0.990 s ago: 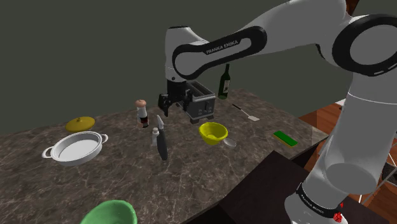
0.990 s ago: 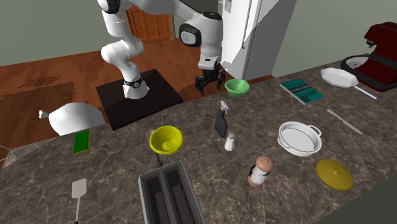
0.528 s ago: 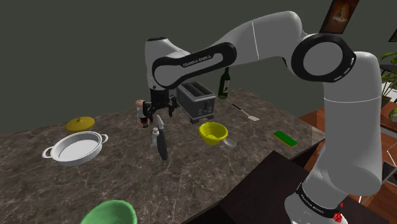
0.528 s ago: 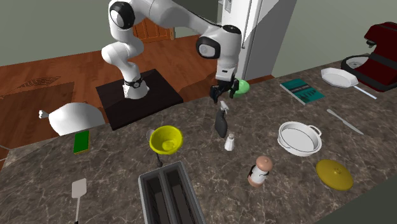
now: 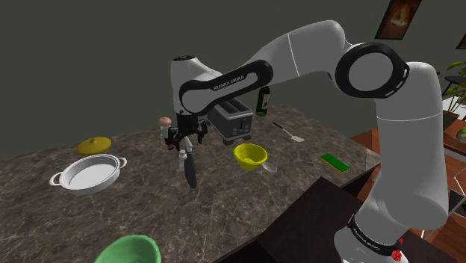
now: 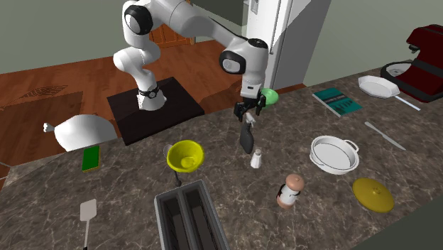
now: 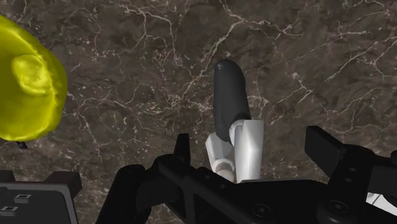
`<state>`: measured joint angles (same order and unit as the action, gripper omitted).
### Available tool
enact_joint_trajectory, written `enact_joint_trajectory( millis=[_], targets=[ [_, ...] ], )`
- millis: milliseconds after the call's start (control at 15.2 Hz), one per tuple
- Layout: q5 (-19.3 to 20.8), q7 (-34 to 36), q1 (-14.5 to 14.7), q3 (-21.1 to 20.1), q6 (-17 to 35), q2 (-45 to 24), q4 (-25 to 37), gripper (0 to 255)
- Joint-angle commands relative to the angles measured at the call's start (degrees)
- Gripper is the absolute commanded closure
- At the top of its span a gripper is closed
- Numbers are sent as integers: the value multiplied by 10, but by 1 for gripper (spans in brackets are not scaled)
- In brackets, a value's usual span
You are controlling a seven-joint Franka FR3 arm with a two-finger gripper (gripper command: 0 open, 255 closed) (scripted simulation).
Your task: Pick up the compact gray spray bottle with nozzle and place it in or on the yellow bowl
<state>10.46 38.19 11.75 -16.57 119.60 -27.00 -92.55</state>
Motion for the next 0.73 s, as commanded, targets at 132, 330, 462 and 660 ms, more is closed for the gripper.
enact_joint_trajectory(
  millis=[132, 330, 462, 660],
  targets=[
    [0, 0, 0, 0, 2, 0, -1, 0],
    [0, 0, 0, 0, 1, 0, -1, 0],
    [0, 0, 0, 0, 1, 0, -1, 255],
    [0, 0, 0, 0, 1, 0, -1, 255]
  ],
)
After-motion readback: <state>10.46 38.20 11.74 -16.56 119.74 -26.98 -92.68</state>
